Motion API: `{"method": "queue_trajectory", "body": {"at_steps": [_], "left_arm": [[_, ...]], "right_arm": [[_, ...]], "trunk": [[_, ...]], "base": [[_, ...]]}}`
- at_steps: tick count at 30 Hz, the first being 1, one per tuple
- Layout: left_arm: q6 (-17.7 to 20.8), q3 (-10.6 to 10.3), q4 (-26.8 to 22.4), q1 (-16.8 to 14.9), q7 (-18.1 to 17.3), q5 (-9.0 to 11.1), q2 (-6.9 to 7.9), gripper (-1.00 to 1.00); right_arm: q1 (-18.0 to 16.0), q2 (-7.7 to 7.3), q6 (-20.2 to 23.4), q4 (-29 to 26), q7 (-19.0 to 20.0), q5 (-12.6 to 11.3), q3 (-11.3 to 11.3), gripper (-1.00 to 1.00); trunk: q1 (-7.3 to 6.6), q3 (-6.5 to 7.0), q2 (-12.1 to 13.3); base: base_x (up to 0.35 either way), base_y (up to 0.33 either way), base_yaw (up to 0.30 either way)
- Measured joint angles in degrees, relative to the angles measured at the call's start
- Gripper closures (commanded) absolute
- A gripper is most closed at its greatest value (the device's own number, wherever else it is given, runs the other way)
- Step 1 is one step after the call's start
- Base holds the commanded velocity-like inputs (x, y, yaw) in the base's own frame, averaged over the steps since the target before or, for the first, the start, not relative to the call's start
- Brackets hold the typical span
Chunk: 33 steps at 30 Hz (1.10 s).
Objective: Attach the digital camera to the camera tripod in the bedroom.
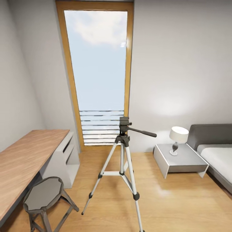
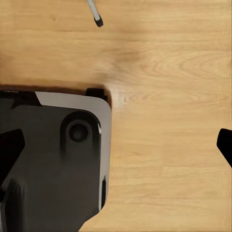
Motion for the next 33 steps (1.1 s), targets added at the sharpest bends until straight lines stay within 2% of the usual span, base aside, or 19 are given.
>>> {"method": "queue_trajectory", "body": {"at_steps": [19,33], "left_arm": [[-0.09,-0.09,-0.08,0.0,0.0,-0.09,0.02,1.0],[-0.09,-0.03,-0.07,0.0,0.0,-0.09,0.03,1.0]], "right_arm": [[0.0,-0.3,-0.13,0.0,0.0,-0.01,0.0,-1.0],[0.0,0.01,-0.25,-0.01,-0.01,-0.09,-0.02,-1.0]], "trunk": [[-0.01,0.0,0.0],[0.02,-0.08,0.01]], "base": [[0.291,0.0,0.004],[0.026,0.0,0.0]]}}
